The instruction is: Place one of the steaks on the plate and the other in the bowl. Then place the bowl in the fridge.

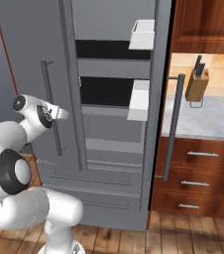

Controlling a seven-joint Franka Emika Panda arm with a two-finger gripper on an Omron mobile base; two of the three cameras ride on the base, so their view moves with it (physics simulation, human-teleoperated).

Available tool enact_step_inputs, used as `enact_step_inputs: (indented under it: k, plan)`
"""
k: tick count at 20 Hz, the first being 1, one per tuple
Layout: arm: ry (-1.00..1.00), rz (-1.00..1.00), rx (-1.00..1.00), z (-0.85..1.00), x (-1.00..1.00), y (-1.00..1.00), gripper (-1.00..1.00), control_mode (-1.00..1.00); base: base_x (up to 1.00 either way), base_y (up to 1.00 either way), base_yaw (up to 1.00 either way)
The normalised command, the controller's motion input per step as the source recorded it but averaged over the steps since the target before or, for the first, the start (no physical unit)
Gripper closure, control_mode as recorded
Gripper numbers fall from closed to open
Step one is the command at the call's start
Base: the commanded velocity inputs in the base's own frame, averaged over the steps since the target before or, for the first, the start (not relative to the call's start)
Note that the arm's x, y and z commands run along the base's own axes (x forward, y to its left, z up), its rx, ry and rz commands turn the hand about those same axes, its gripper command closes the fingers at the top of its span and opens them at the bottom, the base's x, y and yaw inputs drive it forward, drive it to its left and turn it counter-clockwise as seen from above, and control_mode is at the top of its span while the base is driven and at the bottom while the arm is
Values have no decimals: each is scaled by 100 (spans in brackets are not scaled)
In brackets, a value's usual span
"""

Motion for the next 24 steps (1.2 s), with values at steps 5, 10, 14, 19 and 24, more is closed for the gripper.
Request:
enact_step_inputs:
  k: [5, 10, 14, 19, 24]
  plan:
    - [11, -34, -2, 24, -74, 30, 100, -100, 0, 0, 0]
    - [0, -33, -7, 0, -88, 54, 100, -100, 0, 0, 0]
    - [1, -30, -12, 0, -55, 55, 100, -100, 0, 0, 0]
    - [0, -26, -14, 2, -11, 35, -100, -100, 0, 0, 0]
    - [0, -15, -14, 15, 0, 13, -100, -100, 0, 0, 0]
